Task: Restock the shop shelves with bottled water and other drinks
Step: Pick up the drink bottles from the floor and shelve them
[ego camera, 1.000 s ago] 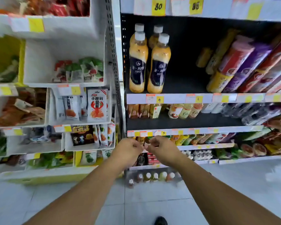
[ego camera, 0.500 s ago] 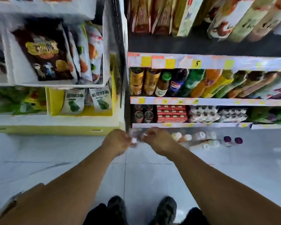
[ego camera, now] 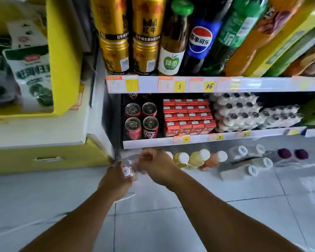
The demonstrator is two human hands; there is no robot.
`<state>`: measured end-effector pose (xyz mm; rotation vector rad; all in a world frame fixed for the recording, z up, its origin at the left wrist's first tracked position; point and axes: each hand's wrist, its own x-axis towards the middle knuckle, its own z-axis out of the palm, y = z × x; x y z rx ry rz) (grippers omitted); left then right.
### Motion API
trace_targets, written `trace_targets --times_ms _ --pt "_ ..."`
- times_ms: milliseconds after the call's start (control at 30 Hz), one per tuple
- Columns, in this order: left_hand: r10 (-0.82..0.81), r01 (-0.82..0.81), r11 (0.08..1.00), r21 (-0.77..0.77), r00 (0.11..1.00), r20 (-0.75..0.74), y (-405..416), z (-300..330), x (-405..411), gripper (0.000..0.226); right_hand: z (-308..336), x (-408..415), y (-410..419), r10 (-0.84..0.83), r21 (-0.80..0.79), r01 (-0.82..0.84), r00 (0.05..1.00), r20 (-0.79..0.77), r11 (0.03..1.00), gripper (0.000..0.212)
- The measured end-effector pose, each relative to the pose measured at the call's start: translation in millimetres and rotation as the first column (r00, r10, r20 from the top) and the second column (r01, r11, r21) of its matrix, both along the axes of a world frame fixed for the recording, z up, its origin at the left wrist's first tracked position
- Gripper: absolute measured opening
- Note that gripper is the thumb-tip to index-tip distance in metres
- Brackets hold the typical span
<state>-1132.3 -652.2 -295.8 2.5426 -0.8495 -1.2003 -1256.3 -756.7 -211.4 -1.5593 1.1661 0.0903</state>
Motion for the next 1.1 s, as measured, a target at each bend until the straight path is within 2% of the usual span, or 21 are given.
trace_targets --times_ms 133,300,433,567,633,733,833,967,1100 --pt "-0.026 0.025 0.999 -0.026 1.000 -0.012 1.6 -28.0 1.7 0.076 -16.0 3.9 1.8 -0.022 -0.001 0.022 1.000 0.002 1.000 0.023" --pt "-0.095 0.096 0.994 -0.043 0.995 0.024 -8.4 -23.8 -3.0 0.077 -13.3 5.6 -2.0 -0.016 0.002 0.016 1.000 -0.005 1.000 0.025" --pt "-0.162 0.170 0.984 -0.044 0.975 0.154 -11.2 -24.5 -2.8 0.071 -4.2 0.1 -6.3 -0.040 -0.013 0.040 0.999 0.030 0.999 0.028" --pt "-0.245 0.252 0.968 -0.002 0.943 0.226 -6.7 -7.2 -0.8 0.062 8.3 -7.5 -8.1 -0.040 -0.022 0.041 0.999 0.034 0.999 0.026" --pt "-0.255 0.258 0.966 0.006 0.950 0.180 -2.4 15.5 4.0 0.063 23.3 -11.0 -8.8 -0.056 -0.003 0.056 0.998 0.035 0.998 0.025" --pt "-0.233 0.236 0.971 -0.038 0.970 0.067 1.5 84.2 14.0 0.063 68.5 -13.6 -7.4 -0.074 0.023 0.073 0.997 0.031 0.997 0.023" --pt "-0.240 0.238 0.963 -0.128 0.971 0.002 1.6 183.1 23.8 0.066 143.2 -9.8 -1.8 -0.014 0.051 0.012 0.999 0.034 0.999 0.030" --pt "-0.226 0.200 0.950 -0.238 0.970 -0.086 -7.9 343.0 30.5 0.047 273.4 -1.5 -1.3 0.160 0.008 -0.161 0.985 0.059 0.987 0.045" --pt "-0.232 0.183 0.940 -0.289 0.961 -0.148 -18.4 505.8 31.2 0.040 417.1 -2.9 -5.2 0.302 -0.056 -0.297 0.947 0.111 0.953 0.048"
